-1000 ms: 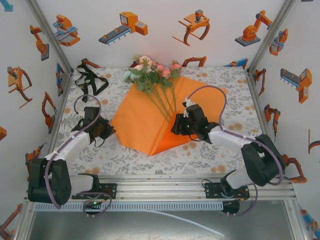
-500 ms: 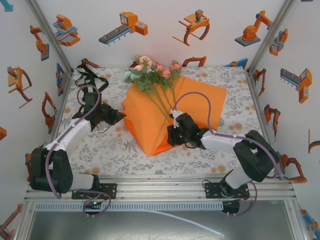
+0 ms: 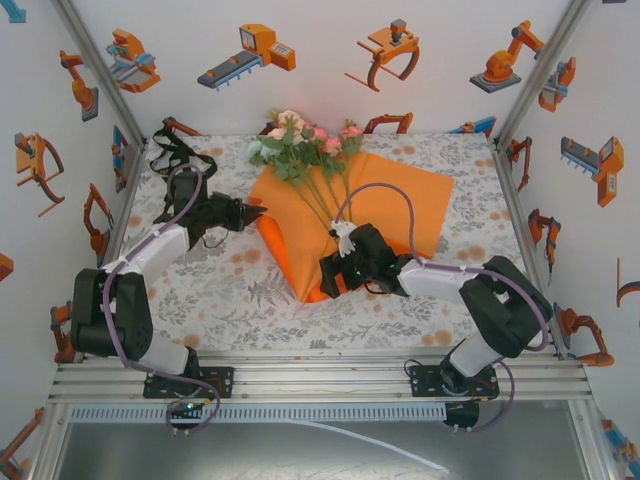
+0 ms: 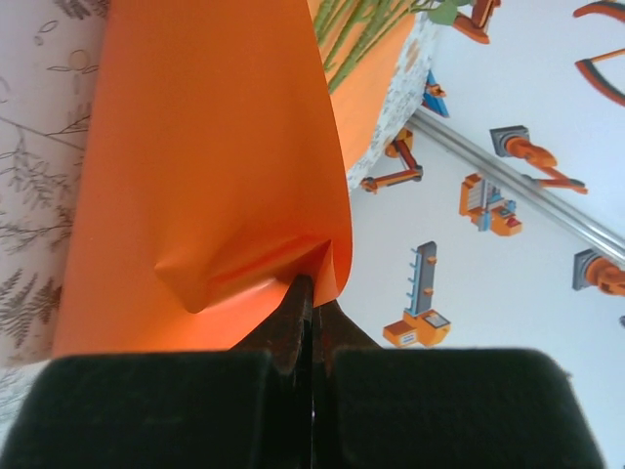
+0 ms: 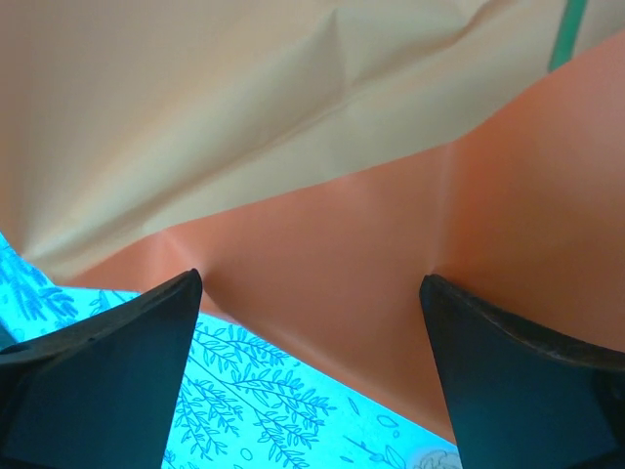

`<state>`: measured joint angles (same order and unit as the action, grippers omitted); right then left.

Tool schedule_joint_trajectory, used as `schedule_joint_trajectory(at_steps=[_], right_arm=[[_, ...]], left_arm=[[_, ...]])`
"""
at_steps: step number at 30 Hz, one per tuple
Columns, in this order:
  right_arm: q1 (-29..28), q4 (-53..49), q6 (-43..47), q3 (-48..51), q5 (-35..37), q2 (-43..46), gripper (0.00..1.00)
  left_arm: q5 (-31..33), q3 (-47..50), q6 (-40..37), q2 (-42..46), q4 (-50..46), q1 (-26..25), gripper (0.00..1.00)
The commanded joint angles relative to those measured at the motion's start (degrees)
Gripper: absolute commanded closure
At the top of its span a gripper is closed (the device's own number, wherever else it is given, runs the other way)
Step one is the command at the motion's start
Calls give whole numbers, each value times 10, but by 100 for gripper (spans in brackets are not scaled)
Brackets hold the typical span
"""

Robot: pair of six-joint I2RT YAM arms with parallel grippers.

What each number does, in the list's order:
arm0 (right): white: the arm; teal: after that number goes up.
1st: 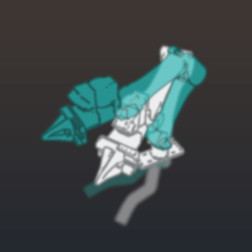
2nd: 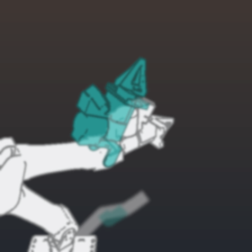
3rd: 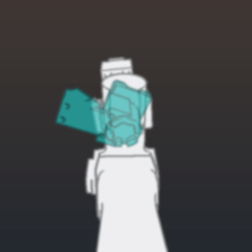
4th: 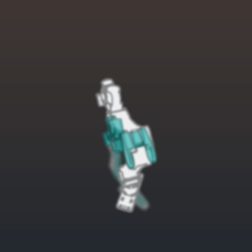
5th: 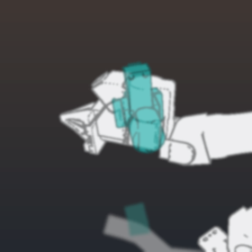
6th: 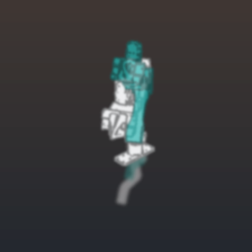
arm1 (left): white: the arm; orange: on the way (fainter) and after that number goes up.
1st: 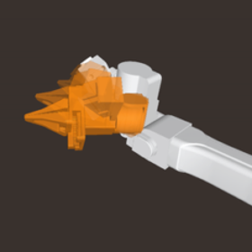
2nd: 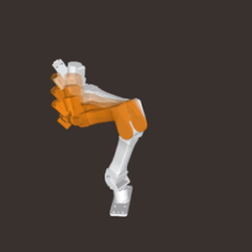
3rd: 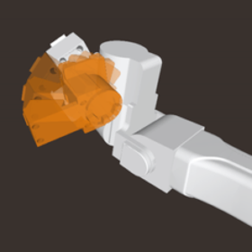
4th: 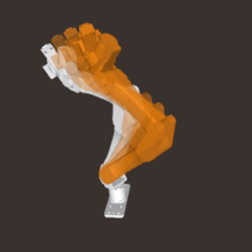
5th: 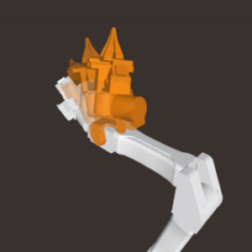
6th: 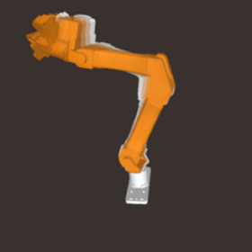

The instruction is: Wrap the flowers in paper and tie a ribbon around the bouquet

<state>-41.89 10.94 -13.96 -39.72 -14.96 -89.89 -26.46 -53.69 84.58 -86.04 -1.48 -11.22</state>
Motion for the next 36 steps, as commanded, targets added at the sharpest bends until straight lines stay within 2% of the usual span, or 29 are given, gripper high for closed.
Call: schedule_joint_trajectory(at_steps=[1, 4, 5, 6, 9, 17, 23, 26, 32, 36], right_arm=[[-2, -11, 36, 3, -62, -23, 13], [-2, -20, 58, -4, -94, -38, 10], [-2, -28, 66, -10, -105, -44, 3], [-2, -33, 72, -13, -113, -48, 1], [-2, -28, 79, -13, -116, -49, 1], [-4, -33, 83, -21, -41, -38, 1], [-19, -28, 87, -23, 52, -27, 1], [-27, -16, 69, -25, 92, -30, 4], [-31, 3, 57, -17, 111, -38, 21], [-31, 16, 47, -10, 101, -42, 34]], left_arm=[[3, -45, 37, -11, 25, 0, 100], [28, -63, 38, -16, 10, 0, 100], [34, -65, 44, -15, 15, 0, 100], [41, -68, 47, -15, 12, 0, 100], [75, -81, 45, -8, -14, -1, 100], [154, -110, 50, 8, -48, -28, 100], [220, -129, 78, 9, -68, -57, 100], [262, -143, 89, 4, -74, -68, 100], [331, -190, 67, -10, -111, -68, 100], [328, -201, 42, -26, -71, -68, 100]])
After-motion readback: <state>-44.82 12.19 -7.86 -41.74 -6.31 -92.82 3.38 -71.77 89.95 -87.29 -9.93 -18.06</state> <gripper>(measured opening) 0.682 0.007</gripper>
